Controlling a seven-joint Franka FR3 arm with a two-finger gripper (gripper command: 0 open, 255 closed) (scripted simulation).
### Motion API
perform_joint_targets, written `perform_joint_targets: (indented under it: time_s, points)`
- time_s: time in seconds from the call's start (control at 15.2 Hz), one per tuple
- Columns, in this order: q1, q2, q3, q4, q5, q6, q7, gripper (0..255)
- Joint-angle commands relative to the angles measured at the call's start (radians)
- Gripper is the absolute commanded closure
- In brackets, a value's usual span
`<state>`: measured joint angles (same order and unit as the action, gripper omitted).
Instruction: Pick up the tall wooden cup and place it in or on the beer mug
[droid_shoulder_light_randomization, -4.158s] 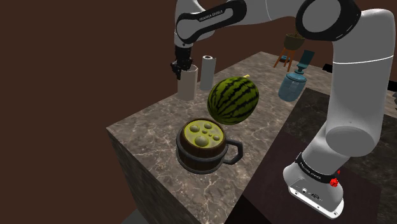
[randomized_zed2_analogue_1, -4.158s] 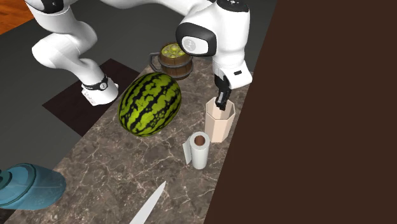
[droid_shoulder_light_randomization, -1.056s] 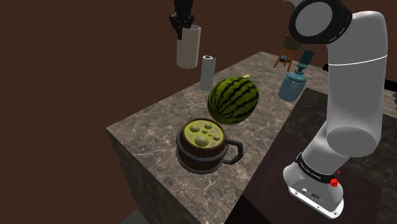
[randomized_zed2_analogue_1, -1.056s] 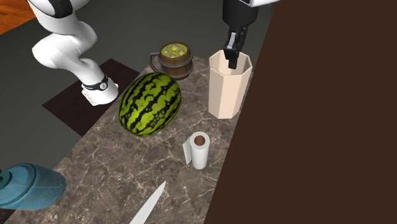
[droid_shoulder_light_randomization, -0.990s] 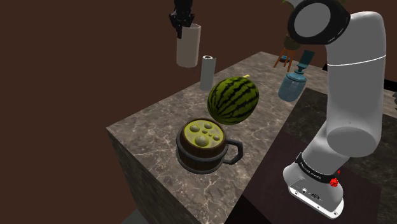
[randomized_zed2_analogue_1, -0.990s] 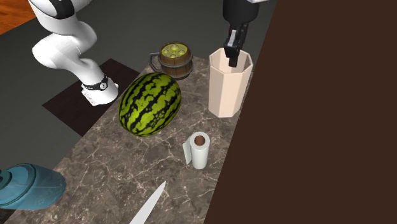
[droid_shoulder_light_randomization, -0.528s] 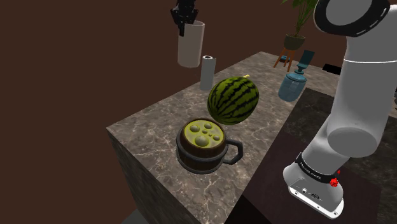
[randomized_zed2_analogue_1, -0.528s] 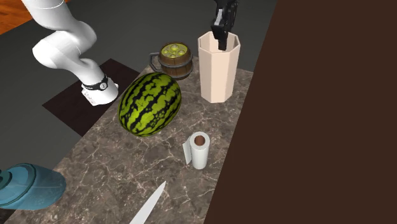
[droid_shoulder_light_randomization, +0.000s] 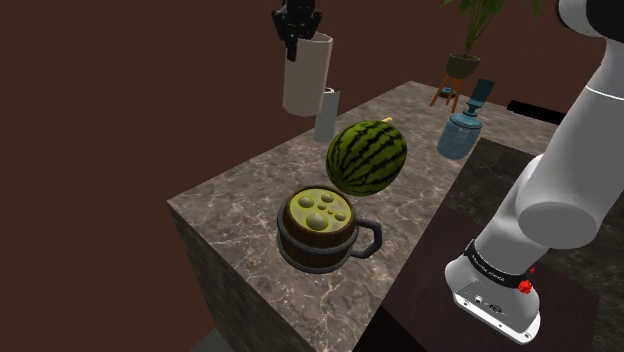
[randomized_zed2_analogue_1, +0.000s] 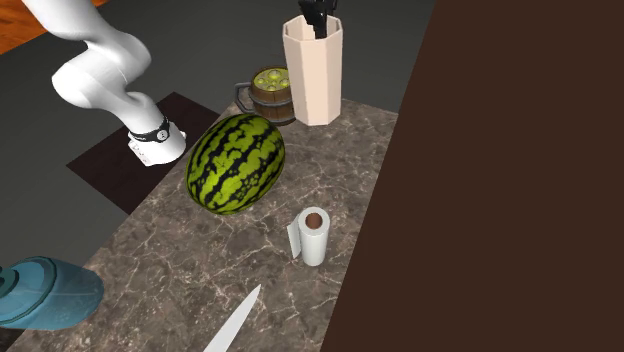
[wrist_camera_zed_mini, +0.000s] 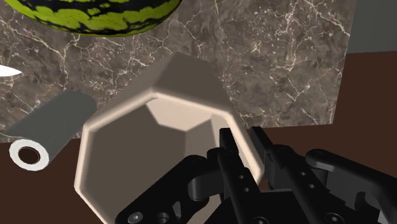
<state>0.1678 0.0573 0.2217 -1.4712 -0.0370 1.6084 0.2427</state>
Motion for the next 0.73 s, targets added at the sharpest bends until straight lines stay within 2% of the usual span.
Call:
perform_joint_targets:
  time_s: [0.0,0.66]
  points:
    - [0.012,-0.058,0.012,-0.059,0.01,0.003,0.026,255]
    - [0.088,-0.282,0.096,-0.248,0.068,-0.026,0.182,255]
